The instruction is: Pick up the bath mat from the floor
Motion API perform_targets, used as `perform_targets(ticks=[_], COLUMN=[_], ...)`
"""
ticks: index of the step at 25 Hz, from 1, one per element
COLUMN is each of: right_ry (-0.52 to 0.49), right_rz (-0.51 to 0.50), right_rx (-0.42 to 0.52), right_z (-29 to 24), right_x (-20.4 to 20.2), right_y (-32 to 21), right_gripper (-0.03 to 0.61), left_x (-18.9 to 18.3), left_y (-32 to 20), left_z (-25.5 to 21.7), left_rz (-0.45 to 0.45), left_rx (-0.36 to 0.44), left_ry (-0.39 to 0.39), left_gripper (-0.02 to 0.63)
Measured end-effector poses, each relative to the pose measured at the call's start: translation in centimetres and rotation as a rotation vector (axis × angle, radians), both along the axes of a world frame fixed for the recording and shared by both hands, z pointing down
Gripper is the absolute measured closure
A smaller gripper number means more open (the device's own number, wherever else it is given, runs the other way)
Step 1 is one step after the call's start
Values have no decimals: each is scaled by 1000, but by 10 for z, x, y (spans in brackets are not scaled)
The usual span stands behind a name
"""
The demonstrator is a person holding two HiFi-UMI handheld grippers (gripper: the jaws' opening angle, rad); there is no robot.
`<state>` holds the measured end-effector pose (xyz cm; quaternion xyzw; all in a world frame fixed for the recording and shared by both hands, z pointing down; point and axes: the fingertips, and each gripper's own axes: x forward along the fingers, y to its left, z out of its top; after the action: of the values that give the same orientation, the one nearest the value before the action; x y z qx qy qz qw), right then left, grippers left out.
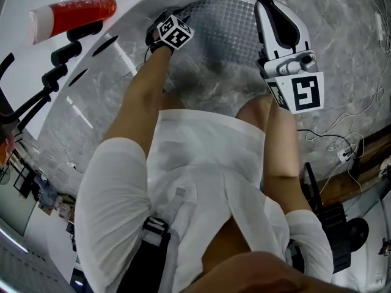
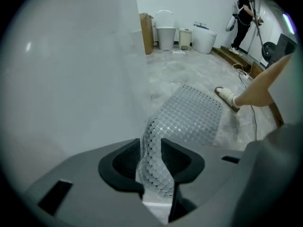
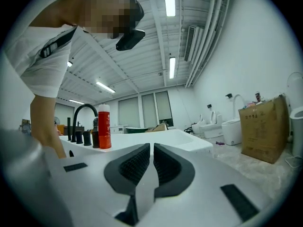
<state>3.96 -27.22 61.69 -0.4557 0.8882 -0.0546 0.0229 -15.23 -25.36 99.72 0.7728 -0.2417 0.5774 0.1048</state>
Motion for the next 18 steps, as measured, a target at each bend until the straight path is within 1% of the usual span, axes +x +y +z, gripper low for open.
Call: perform_targets(ticks=[6,11,14,18], right_ry=[-19,-25,-19,1], right_rz=[12,17,14,-1], right_rx=[3,0,-3,-14], right_z=[27,42,51,65], right_x=[-10,-11,-10,-12], right_y=[-3,1,1,-1], right_gripper=[548,548,548,549], left_x=[-10,-21,-23,-26], left_y=[-5,-6,-5,-9], left_z=[64,89,103,119], left_rz=[-29,-70,-74,-71], left_rx=[13,48,50,36], left_ry=[-158,-279,-317,-332], left_gripper=[477,481,498,529])
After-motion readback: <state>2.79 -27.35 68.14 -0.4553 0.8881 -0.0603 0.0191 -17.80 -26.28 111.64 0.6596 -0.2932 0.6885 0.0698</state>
